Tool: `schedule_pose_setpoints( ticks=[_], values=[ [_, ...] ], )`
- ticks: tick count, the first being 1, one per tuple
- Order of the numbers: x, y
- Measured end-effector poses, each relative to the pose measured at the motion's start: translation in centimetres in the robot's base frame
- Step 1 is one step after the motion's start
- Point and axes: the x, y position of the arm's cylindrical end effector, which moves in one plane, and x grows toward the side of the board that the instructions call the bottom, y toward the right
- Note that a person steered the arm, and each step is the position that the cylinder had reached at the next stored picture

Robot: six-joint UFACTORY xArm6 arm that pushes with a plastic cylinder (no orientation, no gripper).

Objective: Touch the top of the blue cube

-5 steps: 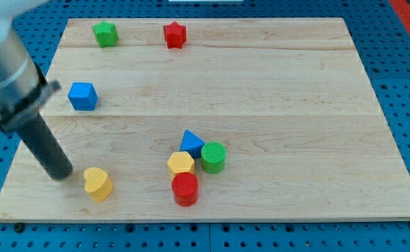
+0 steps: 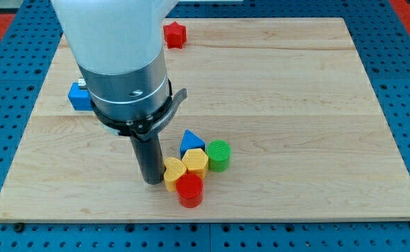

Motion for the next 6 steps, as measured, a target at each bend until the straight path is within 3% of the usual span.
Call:
schedule_pose_setpoints(
  ticks=[2,3,4,5,6],
  values=[
    [-8.6,-7.1],
    [-14.2,-5.9],
    [-19.2,-8.5],
    [-20.4,-11.8],
    [-16.1,-12.1]
  ],
)
